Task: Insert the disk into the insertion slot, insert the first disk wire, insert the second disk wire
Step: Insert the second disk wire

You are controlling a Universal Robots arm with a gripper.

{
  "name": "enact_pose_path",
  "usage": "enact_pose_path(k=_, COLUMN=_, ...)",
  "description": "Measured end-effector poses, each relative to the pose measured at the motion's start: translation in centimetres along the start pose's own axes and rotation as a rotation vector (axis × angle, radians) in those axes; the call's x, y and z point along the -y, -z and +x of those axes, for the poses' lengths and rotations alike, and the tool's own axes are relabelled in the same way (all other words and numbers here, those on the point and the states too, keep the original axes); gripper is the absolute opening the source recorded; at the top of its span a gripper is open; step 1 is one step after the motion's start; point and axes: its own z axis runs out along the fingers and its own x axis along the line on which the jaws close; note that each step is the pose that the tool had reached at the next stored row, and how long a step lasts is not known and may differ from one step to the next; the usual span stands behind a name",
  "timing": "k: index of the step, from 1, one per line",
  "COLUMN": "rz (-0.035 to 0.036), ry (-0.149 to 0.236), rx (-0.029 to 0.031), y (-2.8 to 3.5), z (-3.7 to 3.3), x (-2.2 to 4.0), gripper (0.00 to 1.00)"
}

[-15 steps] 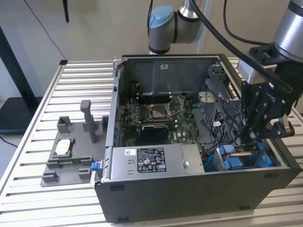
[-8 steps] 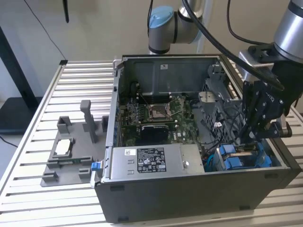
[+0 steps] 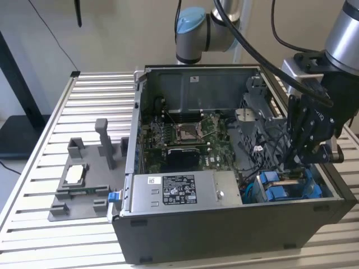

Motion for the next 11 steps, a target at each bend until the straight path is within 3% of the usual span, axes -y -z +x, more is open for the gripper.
enact_pose_path(k=2, rz=-0.0018, ry=-0.004, rx=0.0102, y=0.02, z=0.05, x=0.01, gripper=0.16)
enact_pose_path(k=5, rz=-0.0045, ry=-0.007, rx=0.0183, y=0.08, z=0.11, x=0.01, gripper=0.16)
enact_pose_path(k=8, rz=-0.0052, ry=-0.007, rx=0.0223, y=0.12, z=0.12, x=0.01, gripper=0.16)
enact_pose_path(k=11, rz=-0.0052, ry=-0.007, rx=0.0227, y=0.1, z=0.12, x=0.01, gripper=0.16)
